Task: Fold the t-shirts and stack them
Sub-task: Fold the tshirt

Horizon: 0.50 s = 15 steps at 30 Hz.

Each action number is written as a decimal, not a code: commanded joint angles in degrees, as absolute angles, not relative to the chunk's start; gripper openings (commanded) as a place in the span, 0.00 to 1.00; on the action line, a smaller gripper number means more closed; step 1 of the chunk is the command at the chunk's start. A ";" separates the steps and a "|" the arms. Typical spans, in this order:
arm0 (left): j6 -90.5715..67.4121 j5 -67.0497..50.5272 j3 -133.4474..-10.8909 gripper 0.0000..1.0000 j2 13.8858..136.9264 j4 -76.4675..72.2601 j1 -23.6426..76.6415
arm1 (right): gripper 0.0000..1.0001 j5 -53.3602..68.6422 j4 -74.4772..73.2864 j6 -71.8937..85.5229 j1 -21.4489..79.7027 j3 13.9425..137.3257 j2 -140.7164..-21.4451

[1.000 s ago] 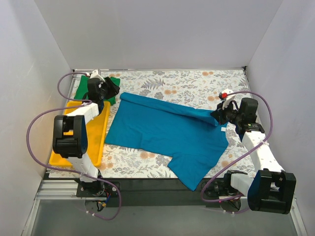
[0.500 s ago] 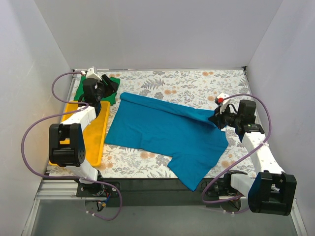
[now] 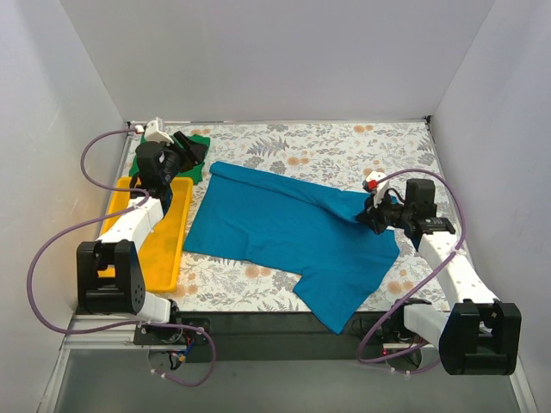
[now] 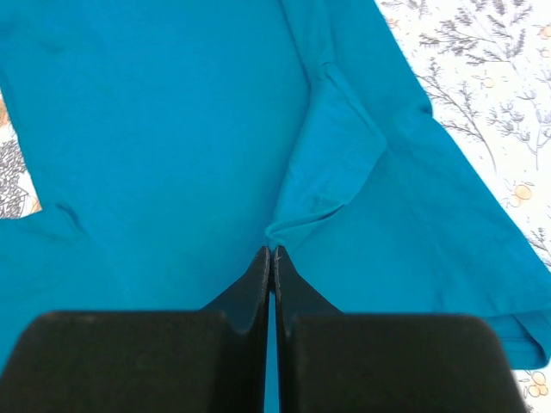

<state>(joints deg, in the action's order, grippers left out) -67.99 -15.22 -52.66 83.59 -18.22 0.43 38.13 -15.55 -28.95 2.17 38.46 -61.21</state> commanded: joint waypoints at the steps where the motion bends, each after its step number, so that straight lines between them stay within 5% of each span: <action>1: -68.38 -17.05 -50.11 0.50 79.90 -18.46 0.09 | 0.01 38.94 -16.43 -30.67 3.51 38.06 -59.86; 15: -69.61 -18.81 -44.22 0.50 74.80 -19.07 0.09 | 0.01 39.46 -17.75 -32.96 5.62 37.62 -58.80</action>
<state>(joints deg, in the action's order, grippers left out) -69.49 -17.65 -45.52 77.62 -18.46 0.43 38.17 -17.17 -31.97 5.13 37.69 -59.83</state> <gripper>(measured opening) 0.500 0.023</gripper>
